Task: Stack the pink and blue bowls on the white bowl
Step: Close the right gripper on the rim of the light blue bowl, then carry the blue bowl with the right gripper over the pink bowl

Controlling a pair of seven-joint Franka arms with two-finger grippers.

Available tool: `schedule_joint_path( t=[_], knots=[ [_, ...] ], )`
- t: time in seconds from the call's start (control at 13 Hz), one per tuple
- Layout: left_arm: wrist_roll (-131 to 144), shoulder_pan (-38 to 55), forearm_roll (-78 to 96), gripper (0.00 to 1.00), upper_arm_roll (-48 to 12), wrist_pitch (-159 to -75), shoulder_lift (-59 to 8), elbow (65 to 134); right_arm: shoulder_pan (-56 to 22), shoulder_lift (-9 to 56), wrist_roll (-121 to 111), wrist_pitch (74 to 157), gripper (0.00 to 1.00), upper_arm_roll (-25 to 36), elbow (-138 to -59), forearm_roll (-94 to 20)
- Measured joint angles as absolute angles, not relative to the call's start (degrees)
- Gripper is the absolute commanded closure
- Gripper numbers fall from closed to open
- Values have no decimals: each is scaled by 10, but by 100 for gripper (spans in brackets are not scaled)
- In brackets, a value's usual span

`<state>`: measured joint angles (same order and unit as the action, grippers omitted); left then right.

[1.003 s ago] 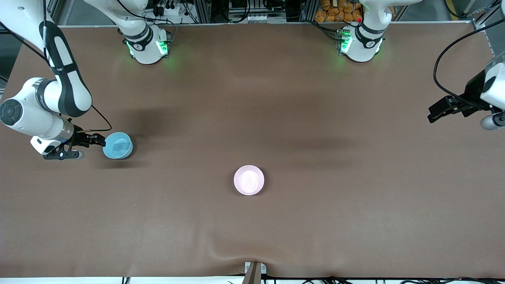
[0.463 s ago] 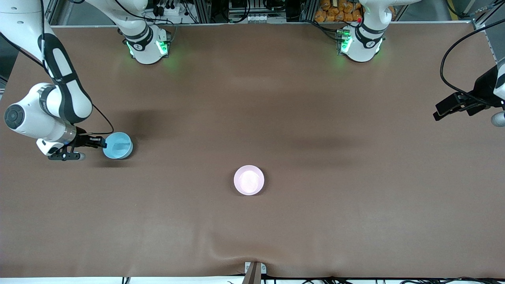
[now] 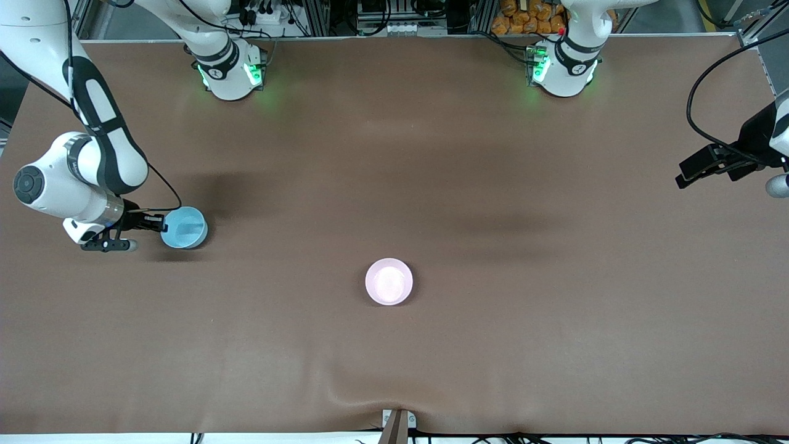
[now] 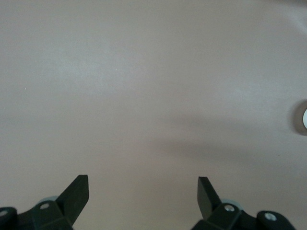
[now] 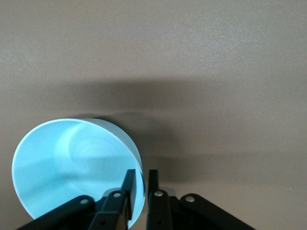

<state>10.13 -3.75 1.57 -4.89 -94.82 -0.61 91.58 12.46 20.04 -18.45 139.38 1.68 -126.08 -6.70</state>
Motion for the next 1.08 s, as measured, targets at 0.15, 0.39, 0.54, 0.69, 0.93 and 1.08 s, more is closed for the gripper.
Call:
schedule_joint_path(
  t=[0.15,0.39,0.54,0.69,0.93,1.08],
  knots=[
    [101,-37,23,0,-49,-948,-2,916,125,199,-186,1394,100,16,-1261,-68],
    [101,-38,25,0,-49,-943,2,916,119,198,-187,1385,100,12,-1260,-72],
    [101,-38,25,0,-49,-943,2,916,109,193,-188,1358,100,10,-1254,-102],
    [101,-37,25,0,-50,-943,2,917,87,180,-181,1320,100,9,-1242,-123],
    [101,-37,25,0,-50,-938,4,917,35,154,-80,1252,100,7,-1206,-126],
    [101,-37,25,0,-50,-936,7,917,-9,148,1,1220,100,4,-1172,-126]
  ],
)
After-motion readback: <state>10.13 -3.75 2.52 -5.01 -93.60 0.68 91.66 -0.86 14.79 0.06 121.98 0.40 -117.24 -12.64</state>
